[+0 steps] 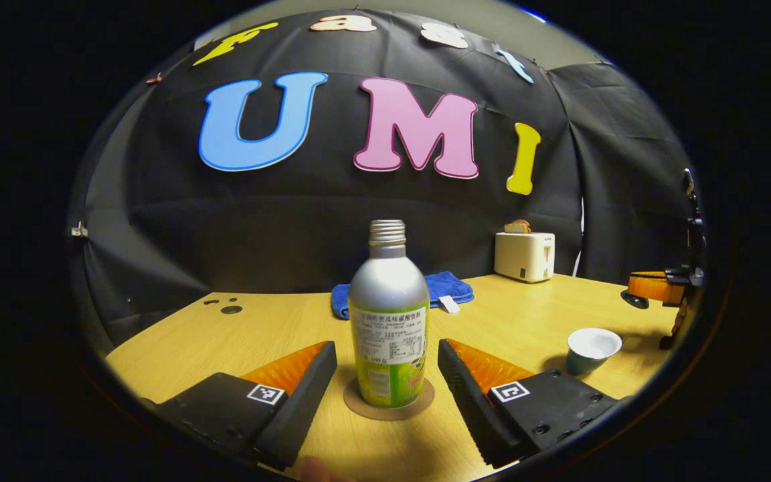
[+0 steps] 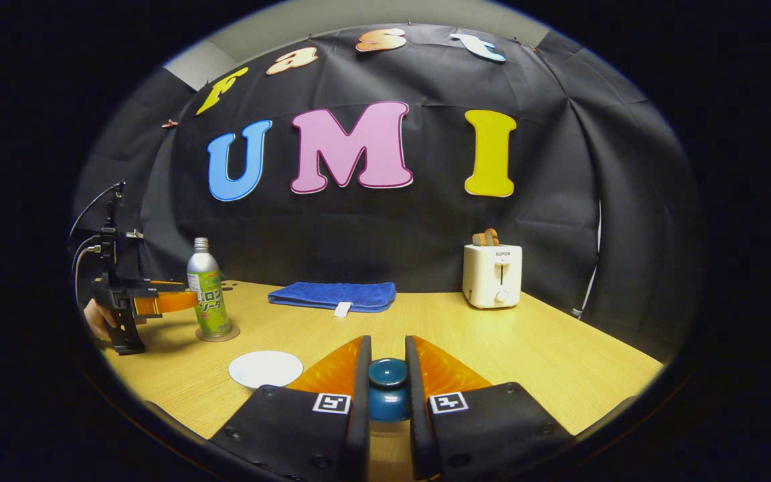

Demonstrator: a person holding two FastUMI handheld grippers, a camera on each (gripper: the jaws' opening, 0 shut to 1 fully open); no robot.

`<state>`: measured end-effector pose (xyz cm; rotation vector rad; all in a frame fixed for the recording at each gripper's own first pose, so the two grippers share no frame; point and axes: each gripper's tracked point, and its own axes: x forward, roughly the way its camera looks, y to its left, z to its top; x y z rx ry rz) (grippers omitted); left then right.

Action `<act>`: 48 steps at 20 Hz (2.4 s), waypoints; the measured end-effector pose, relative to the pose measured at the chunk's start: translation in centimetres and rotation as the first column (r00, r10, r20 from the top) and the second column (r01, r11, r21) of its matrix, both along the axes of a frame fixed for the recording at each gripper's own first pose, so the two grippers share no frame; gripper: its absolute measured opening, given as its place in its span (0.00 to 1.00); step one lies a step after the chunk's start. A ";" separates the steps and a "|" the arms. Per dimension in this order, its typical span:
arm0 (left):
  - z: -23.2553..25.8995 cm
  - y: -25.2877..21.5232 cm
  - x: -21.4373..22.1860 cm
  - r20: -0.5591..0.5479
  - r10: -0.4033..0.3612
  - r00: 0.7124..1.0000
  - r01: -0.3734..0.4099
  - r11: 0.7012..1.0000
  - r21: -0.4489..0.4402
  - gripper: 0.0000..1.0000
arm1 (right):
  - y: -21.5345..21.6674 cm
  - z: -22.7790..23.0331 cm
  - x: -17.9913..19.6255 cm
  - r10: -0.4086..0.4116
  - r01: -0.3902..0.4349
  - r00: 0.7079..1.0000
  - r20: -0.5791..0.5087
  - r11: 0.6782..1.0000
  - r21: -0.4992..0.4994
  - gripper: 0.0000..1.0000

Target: Open the teacup lid with one hand, grasp the water bottle and pour water into the teacup with the other hand; after pouring, place the water bottle on the coaster and then close the teacup lid.

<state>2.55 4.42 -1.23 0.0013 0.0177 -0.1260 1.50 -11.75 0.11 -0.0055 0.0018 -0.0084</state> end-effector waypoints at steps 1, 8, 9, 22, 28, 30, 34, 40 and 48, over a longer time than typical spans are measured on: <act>0.0 0.3 -0.7 0.006 0.003 1.000 -0.003 1.000 0.000 0.96 | 0.7 -0.1 0.1 0.015 -0.015 1.000 -0.010 1.000 -0.009 0.28; 0.3 2.0 -3.1 0.063 0.023 0.998 -0.023 1.000 -0.002 0.96 | 9.0 -0.5 2.0 0.196 -0.195 0.979 -0.062 0.980 0.028 0.28; 0.1 2.2 -3.3 0.062 0.026 0.998 -0.026 1.000 -0.002 0.96 | 9.6 -0.9 2.4 0.206 -0.205 0.975 -0.080 0.979 0.018 0.28; 0.0 2.0 -3.3 0.063 0.008 0.998 -0.008 1.000 -0.001 0.96 | 12.9 -3.2 4.7 0.214 -0.227 0.959 -0.187 0.973 -0.049 0.29; -0.1 2.0 -3.3 0.064 -0.001 0.998 0.001 1.000 0.000 0.96 | 12.4 -3.8 4.9 0.195 -0.206 0.955 -0.225 0.978 -0.026 0.27; -0.1 2.0 -3.3 0.064 -0.001 0.998 0.001 1.000 0.000 0.96 | 12.6 -3.9 4.7 0.200 -0.212 0.953 -0.228 0.977 -0.026 0.38; -0.1 2.4 -3.4 0.062 0.024 0.998 -0.024 1.000 -0.002 0.96 | 12.0 -3.0 4.2 0.184 -0.191 0.966 -0.180 0.981 -0.020 0.48; -0.2 2.1 -4.8 0.062 0.072 0.995 -0.072 0.997 -0.005 0.96 | 10.9 -0.6 2.4 0.145 -0.145 0.989 -0.023 0.989 -0.019 0.85; -0.4 0.4 -6.6 0.059 0.151 0.987 -0.150 0.989 -0.009 0.96 | 9.1 -0.4 1.4 0.031 -0.031 1.000 0.001 1.000 0.004 0.98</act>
